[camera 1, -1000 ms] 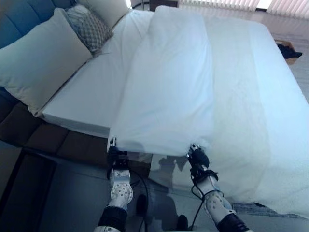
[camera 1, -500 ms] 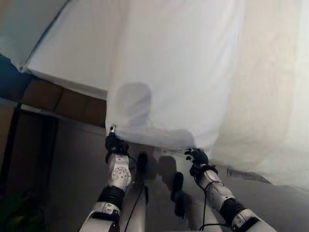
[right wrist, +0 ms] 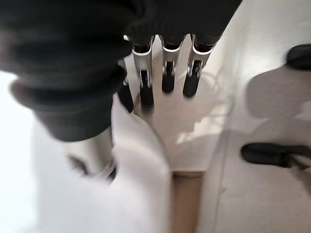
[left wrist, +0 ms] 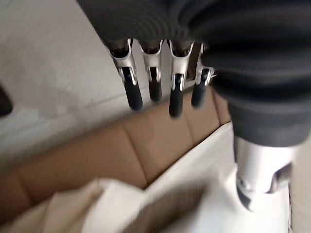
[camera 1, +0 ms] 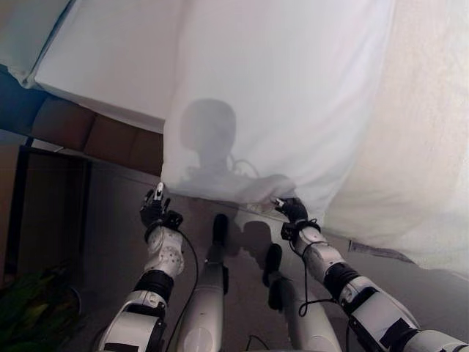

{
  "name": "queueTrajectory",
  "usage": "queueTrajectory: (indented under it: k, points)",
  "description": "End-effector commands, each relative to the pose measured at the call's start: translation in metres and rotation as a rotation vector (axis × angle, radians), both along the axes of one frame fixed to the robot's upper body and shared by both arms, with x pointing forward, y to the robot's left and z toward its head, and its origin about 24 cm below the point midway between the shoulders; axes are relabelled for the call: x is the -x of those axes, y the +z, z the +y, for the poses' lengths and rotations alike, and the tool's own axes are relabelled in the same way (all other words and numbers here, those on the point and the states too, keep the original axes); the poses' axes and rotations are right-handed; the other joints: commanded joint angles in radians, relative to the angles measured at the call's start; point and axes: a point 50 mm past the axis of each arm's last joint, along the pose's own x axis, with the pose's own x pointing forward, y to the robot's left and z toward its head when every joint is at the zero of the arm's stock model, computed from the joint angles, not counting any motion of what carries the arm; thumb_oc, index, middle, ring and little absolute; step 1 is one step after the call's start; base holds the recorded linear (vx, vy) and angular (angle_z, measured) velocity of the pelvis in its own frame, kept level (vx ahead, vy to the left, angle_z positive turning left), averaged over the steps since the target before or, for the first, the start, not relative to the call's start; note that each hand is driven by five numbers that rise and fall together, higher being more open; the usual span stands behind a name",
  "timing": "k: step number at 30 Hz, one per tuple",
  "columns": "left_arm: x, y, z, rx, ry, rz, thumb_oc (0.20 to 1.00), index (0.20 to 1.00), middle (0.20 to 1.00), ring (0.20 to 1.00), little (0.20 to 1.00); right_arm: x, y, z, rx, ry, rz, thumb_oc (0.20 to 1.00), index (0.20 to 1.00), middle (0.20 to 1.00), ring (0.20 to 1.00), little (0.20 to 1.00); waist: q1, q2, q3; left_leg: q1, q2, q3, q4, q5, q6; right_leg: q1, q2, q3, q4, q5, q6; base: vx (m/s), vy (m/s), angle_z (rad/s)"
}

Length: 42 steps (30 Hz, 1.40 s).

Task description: Make the bed

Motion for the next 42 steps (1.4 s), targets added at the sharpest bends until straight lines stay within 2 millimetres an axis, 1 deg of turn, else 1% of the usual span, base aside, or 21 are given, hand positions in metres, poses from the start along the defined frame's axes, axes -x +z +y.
queueTrajectory:
  k: [1,2,4,9,10,12,13,16,19,21,22,24,26,29,31,33,36,37,39,40,42]
  points:
    - [0.001,0.0,0.01,-0.052,0.035,0.036,1.0,1.0,1.0,1.0,1.0,0.005,-0.005,-0.007,-0.014,-0.046,0.014,1.0,1.0,1.0,1.0,1.0,-0.004,-0.03,0.023,0.047,-0.083,0.069,0.028,-0.112,0.019,-0.03,-0.042,0.039,-0.13,0.165,0.086,0.01,0.001,-0.22]
    - [0.015,-0.02,0.015,-0.046,0.061,0.138,1.0,1.0,1.0,1.0,1.0,0.023,-0.027,-0.029,-0.027,-0.16,0.118,1.0,1.0,1.0,1.0,1.0,-0.014,-0.021,0.015,0.068,-0.082,0.076,0.024,-0.116,0.02,-0.02,-0.042,0.044,-0.123,0.157,0.085,0.02,-0.013,-0.15]
    - [0.037,-0.045,0.022,-0.043,0.083,0.284,1.0,1.0,1.0,1.0,1.0,0.047,-0.049,-0.058,-0.022,-0.299,0.237,1.0,1.0,1.0,1.0,1.0,-0.028,-0.01,-0.001,0.101,-0.08,0.083,0.018,-0.122,0.021,-0.002,-0.044,0.046,-0.115,0.145,0.085,0.04,-0.013,-0.17]
    - [0.107,-0.098,0.037,0.019,0.156,0.601,1.0,1.0,1.0,1.0,1.0,0.108,-0.078,-0.118,-0.009,-0.614,0.438,1.0,1.0,1.0,1.0,1.0,-0.055,0.019,-0.071,0.208,-0.073,0.09,-0.011,-0.137,0.023,0.075,-0.036,0.054,-0.109,0.112,0.081,0.09,-0.041,-0.16]
    - [0.124,-0.105,0.045,0.02,0.178,0.665,1.0,1.0,1.0,1.0,1.0,0.12,-0.079,-0.132,-0.01,-0.696,0.456,1.0,1.0,1.0,1.0,1.0,-0.062,0.023,-0.092,0.234,-0.07,0.091,-0.022,-0.138,0.021,0.097,-0.032,0.053,-0.112,0.104,0.082,0.13,-0.077,-0.15]
    - [0.139,-0.109,0.051,-0.007,0.18,0.699,1.0,1.0,1.0,1.0,1.0,0.137,-0.079,-0.152,-0.003,-0.803,0.457,1.0,1.0,1.0,1.0,1.0,-0.074,0.031,-0.127,0.273,-0.066,0.088,-0.037,-0.133,0.019,0.132,-0.024,0.052,-0.118,0.098,0.079,0.08,-0.094,-0.07]
    - [0.142,-0.108,0.053,-0.02,0.188,0.69,1.0,1.0,1.0,1.0,1.0,0.143,-0.079,-0.159,0.001,-0.832,0.456,1.0,1.0,1.0,1.0,1.0,-0.077,0.034,-0.143,0.285,-0.064,0.086,-0.041,-0.131,0.018,0.142,-0.023,0.052,-0.121,0.096,0.079,0.06,-0.12,0.01]
    - [0.14,-0.095,0.072,-0.141,0.131,0.631,1.0,1.0,1.0,1.0,1.0,0.14,-0.063,-0.181,0.04,-0.871,0.335,1.0,1.0,1.0,1.0,1.0,-0.093,0.04,-0.18,0.329,-0.055,0.076,-0.05,-0.13,0.012,0.186,-0.012,0.048,-0.12,0.075,0.075,0.03,-0.114,-0.04]
    - [0.103,-0.043,0.079,-0.308,-0.018,0.286,1.0,1.0,1.0,1.0,1.0,0.116,-0.023,-0.196,0.072,-0.791,0.049,1.0,1.0,1.0,1.0,1.0,-0.095,0.044,-0.191,0.332,-0.055,0.065,0.01,-0.142,0.004,0.219,-0.004,0.048,-0.12,0.068,0.065,-0.02,-0.122,0.03]
    - [0.102,-0.039,0.08,-0.328,-0.068,0.265,1.0,1.0,1.0,1.0,1.0,0.117,-0.019,-0.199,0.096,-0.755,0.025,1.0,1.0,1.0,1.0,1.0,-0.092,0.042,-0.195,0.325,-0.058,0.063,0.039,-0.144,0.0,0.227,-0.005,0.045,-0.128,0.072,0.061,-0.03,-0.058,0.09]
    - [0.081,-0.012,0.074,-0.341,-0.197,0.093,1.0,1.0,1.0,1.0,1.0,0.092,0.01,-0.199,0.104,-0.636,-0.136,1.0,1.0,1.0,1.0,1.0,-0.088,0.036,-0.18,0.303,-0.067,0.063,0.121,-0.156,-0.01,0.242,-0.013,0.037,-0.13,0.071,0.056,-0.06,-0.04,0.06]
    - [0.059,0.016,0.063,-0.336,-0.338,-0.076,1.0,1.0,1.0,1.0,1.0,0.065,0.037,-0.19,0.102,-0.478,-0.255,1.0,1.0,1.0,1.0,1.0,-0.076,0.031,-0.165,0.275,-0.085,0.024,0.171,-0.161,-0.018,0.236,-0.018,0.045,-0.12,0.068,0.053,-0.08,-0.01,0.0]
    - [0.041,0.039,0.048,-0.296,-0.468,-0.22,1.0,1.0,1.0,1.0,1.0,0.042,0.064,-0.18,0.104,-0.344,-0.358,1.0,1.0,1.0,1.0,1.0,-0.07,0.026,-0.165,0.236,-0.092,-0.014,0.146,-0.155,-0.017,0.217,-0.02,0.053,-0.112,0.071,0.058,-0.03,0.036,-0.07]
    - [0.014,0.075,0.026,-0.297,-0.63,-0.375,1.0,1.0,1.0,1.0,1.0,0.012,0.097,-0.152,0.047,-0.204,-0.494,1.0,1.0,1.0,1.0,1.0,-0.065,0.023,-0.167,0.167,-0.073,-0.019,0.108,-0.11,-0.015,0.181,-0.014,0.071,-0.099,0.082,0.068,0.03,0.08,-0.08]
    - [-0.002,0.099,0.008,-0.28,-0.74,-0.475,1.0,1.0,1.0,1.0,1.0,-0.006,0.117,-0.12,-0.023,-0.064,-0.579,1.0,1.0,1.0,1.0,1.0,-0.066,0.022,-0.168,0.172,-0.065,-0.006,0.09,-0.118,-0.002,0.154,-0.01,0.094,-0.084,0.074,0.073,0.03,0.157,-0.18]
    - [-0.015,0.118,-0.003,-0.275,-0.797,-0.538,1.0,1.0,1.0,1.0,1.0,-0.019,0.135,-0.096,-0.077,0.018,-0.644,1.0,1.0,1.0,1.0,1.0,-0.066,0.013,-0.149,0.156,-0.068,0.01,0.088,-0.119,0.012,0.119,-0.019,0.114,-0.065,0.079,0.082,-0.02,0.226,-0.25]
    - [-0.032,0.15,-0.024,-0.264,-0.876,-0.64,1.0,1.0,1.0,1.0,1.0,-0.035,0.167,-0.048,-0.173,0.196,-0.741,1.0,1.0,1.0,1.0,1.0,-0.054,-0.002,-0.123,0.131,-0.069,0.051,0.1,-0.135,0.04,0.038,-0.038,0.146,0.024,0.09,0.108,-0.02,0.257,-0.46]
    - [-0.032,0.15,-0.024,-0.264,-0.876,-0.64,1.0,1.0,1.0,1.0,1.0,-0.035,0.167,-0.048,-0.173,0.196,-0.741,1.0,1.0,1.0,1.0,1.0,-0.054,-0.002,-0.124,0.13,-0.069,0.052,0.1,-0.135,0.04,0.037,-0.038,0.146,0.024,0.09,0.108,-0.03,0.276,-0.43]
    - [-0.046,0.183,-0.046,-0.245,-0.955,-0.738,1.0,1.0,1.0,1.0,1.0,-0.045,0.197,-0.006,-0.283,0.344,-0.812,1.0,1.0,1.0,1.0,1.0,-0.051,-0.011,-0.067,0.114,-0.066,0.083,0.118,-0.147,0.059,-0.045,-0.062,0.153,0.119,0.137,0.14,-0.06,0.25,-0.55]
    - [-0.05,0.192,-0.054,-0.234,-0.976,-0.766,1.0,1.0,1.0,1.0,1.0,-0.048,0.209,0.005,-0.313,0.379,-0.837,1.0,1.0,1.0,1.0,1.0,-0.051,-0.011,-0.049,0.096,-0.068,0.084,0.127,-0.144,0.063,-0.063,-0.057,0.157,0.132,0.14,0.137,-0.06,0.151,-0.53]
    - [-0.057,0.21,-0.07,-0.201,-1.014,-0.828,1.0,1.0,1.0,1.0,1.0,-0.052,0.227,0.026,-0.411,0.442,-0.87,1.0,1.0,1.0,1.0,1.0,-0.032,-0.015,-0.034,0.062,-0.074,0.097,0.132,-0.148,0.065,-0.064,-0.074,0.105,0.056,0.149,0.123,-0.04,0.103,-0.25]
